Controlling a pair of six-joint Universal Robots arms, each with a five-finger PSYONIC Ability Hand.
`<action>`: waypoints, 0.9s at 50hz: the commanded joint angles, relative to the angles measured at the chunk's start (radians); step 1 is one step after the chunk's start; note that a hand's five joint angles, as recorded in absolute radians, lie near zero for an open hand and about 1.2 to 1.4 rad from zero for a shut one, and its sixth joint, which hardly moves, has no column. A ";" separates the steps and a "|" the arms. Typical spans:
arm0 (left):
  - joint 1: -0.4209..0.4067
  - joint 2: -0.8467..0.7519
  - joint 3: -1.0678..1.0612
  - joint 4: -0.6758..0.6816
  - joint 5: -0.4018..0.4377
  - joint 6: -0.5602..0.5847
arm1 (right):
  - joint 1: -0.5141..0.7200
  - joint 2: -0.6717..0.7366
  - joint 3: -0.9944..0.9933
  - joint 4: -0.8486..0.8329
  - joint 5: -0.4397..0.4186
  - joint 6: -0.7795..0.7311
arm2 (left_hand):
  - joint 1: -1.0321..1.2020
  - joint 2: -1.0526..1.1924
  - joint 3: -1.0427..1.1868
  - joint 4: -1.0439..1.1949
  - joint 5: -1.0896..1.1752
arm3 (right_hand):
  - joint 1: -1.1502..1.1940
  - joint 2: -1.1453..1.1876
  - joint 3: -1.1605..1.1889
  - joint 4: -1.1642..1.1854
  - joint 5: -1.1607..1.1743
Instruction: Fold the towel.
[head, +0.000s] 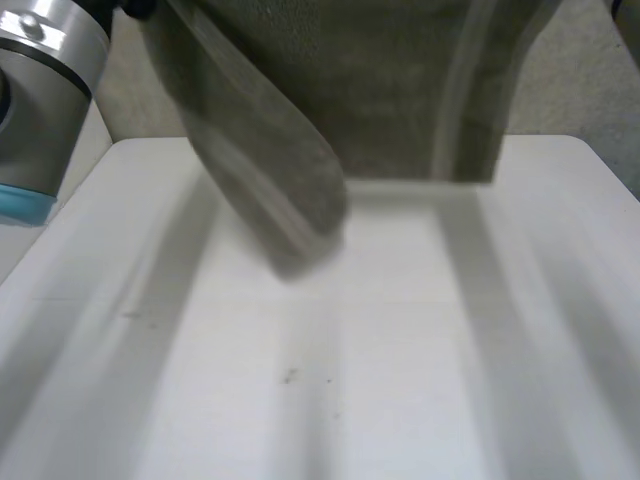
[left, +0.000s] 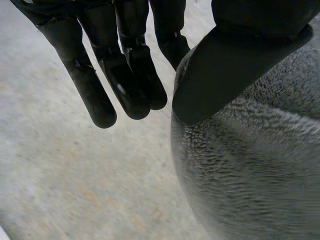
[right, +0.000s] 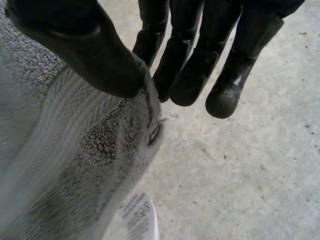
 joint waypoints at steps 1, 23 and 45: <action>-0.005 0.134 -0.248 -0.001 0.028 0.007 | -0.007 -0.133 0.245 0.063 -0.085 0.001 | 0.199 0.178 0.179 0.178 0.186 | 0.053 0.065 0.060 0.051 0.053; -0.116 0.043 -0.882 0.019 0.116 0.007 | -0.069 -0.162 1.049 -0.151 -0.225 -0.243 | 0.199 0.178 0.179 0.178 0.186 | 0.053 0.065 0.060 0.051 0.053; -0.148 0.032 -0.878 0.019 0.120 0.001 | -0.095 -0.166 1.161 -0.216 -0.214 -0.249 | -0.799 -0.820 -0.819 -0.820 -0.812 | 0.053 0.065 0.060 0.051 0.053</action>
